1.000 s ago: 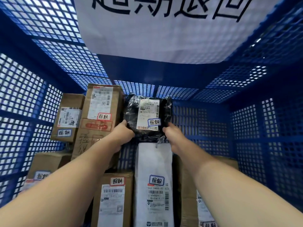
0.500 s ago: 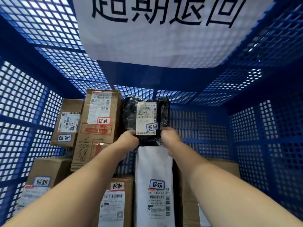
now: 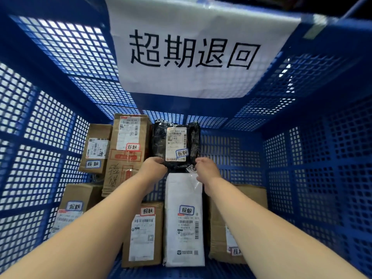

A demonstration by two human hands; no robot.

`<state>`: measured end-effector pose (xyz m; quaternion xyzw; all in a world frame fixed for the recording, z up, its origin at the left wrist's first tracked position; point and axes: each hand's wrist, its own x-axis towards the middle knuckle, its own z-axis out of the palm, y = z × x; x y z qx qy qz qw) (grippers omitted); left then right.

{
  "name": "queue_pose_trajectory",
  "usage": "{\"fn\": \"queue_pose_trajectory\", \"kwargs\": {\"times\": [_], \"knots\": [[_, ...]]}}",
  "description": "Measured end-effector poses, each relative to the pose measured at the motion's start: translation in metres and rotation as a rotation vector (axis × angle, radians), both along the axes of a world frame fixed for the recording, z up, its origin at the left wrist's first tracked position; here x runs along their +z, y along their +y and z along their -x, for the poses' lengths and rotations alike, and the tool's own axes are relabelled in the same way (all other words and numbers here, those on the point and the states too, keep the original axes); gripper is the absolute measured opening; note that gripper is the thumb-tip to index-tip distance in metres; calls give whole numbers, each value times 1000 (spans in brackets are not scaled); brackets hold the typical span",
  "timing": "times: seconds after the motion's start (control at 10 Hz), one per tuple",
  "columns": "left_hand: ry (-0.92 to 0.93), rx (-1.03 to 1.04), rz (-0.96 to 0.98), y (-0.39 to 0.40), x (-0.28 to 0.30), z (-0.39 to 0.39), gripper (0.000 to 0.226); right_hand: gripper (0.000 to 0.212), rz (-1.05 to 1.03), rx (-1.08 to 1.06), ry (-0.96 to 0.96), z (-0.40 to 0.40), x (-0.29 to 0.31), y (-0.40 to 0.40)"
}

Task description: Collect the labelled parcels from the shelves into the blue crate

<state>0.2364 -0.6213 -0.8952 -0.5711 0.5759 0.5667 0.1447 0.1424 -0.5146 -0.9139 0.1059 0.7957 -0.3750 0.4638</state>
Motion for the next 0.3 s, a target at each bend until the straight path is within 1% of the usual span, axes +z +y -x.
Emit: {"fn": "queue_pose_trajectory", "kwargs": {"times": [0.1, 0.2, 0.3], "knots": [[12, 20, -9, -1, 38, -1, 34, 30, 0, -27, 30, -4, 41, 0], [5, -19, -38, 0, 73, -3, 35, 28, -11, 29, 97, -5, 80, 0], [24, -33, -32, 2, 114, -3, 35, 26, -13, 77, 124, -6, 123, 0]]}}
